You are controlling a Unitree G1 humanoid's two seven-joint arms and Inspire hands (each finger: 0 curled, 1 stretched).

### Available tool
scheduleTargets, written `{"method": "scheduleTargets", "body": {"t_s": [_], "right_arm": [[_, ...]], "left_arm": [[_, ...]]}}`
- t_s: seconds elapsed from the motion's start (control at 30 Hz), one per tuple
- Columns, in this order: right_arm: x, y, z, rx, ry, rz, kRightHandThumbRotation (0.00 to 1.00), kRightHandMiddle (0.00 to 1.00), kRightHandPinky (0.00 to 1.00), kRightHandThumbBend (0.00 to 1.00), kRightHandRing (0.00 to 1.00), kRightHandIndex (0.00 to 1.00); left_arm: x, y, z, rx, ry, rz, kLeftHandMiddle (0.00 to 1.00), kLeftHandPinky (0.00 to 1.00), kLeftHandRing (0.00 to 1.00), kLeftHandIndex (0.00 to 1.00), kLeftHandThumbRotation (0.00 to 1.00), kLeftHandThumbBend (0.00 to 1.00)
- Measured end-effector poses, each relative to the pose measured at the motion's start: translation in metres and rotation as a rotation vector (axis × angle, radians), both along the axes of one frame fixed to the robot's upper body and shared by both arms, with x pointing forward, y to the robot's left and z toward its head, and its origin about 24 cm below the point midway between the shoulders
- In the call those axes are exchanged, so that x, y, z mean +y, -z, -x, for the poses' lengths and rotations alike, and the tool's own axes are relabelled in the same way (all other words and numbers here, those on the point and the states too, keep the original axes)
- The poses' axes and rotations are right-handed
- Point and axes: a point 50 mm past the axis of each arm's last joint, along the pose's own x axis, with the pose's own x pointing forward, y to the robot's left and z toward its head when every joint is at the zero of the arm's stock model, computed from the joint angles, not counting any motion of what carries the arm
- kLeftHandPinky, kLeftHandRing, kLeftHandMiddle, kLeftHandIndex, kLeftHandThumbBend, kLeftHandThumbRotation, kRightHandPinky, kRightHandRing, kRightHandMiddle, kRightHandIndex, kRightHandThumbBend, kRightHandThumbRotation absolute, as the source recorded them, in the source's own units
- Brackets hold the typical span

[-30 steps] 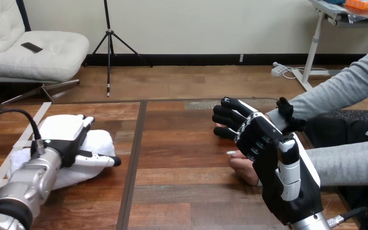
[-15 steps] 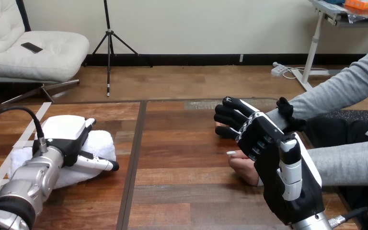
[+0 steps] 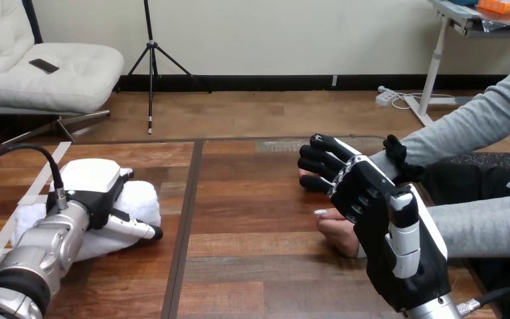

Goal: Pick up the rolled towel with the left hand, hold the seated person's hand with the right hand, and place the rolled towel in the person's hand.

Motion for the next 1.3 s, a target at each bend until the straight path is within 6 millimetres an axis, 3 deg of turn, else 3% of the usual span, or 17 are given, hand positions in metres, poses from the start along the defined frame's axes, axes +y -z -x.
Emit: {"method": "scheduleTargets", "body": {"t_s": [0.23,0.53,0.7,1.13,1.3], "right_arm": [[-0.0006,-0.0001,0.0000,0.000,0.003,0.001,1.00,0.84,0.82,0.89,0.85,0.84],[-0.0009,-0.0001,0.0000,-0.001,0.004,0.001,1.00,0.84,0.82,0.88,0.85,0.84],[-0.0011,-0.0001,0.0000,-0.001,0.005,0.001,1.00,0.84,0.82,0.88,0.85,0.84],[-0.0016,-0.0002,0.0000,-0.001,0.006,0.002,1.00,0.83,0.80,0.88,0.84,0.84],[-0.0016,-0.0002,0.0000,-0.001,0.005,0.002,1.00,0.83,0.80,0.88,0.84,0.84]], "left_arm": [[0.0003,0.0001,0.0000,0.002,-0.002,0.000,0.86,0.86,0.86,0.87,0.62,0.98],[0.0006,-0.0004,-0.0008,0.007,-0.021,0.011,0.83,0.79,0.82,0.83,0.43,0.88],[-0.0010,-0.0005,-0.0017,0.005,-0.031,0.019,0.77,0.65,0.75,0.78,0.30,0.85],[-0.0062,0.0000,-0.0034,0.001,-0.038,0.044,0.65,0.50,0.63,0.64,0.07,0.78],[-0.0067,-0.0007,-0.0042,0.001,-0.051,0.064,0.55,0.40,0.50,0.57,0.02,0.77]]}}
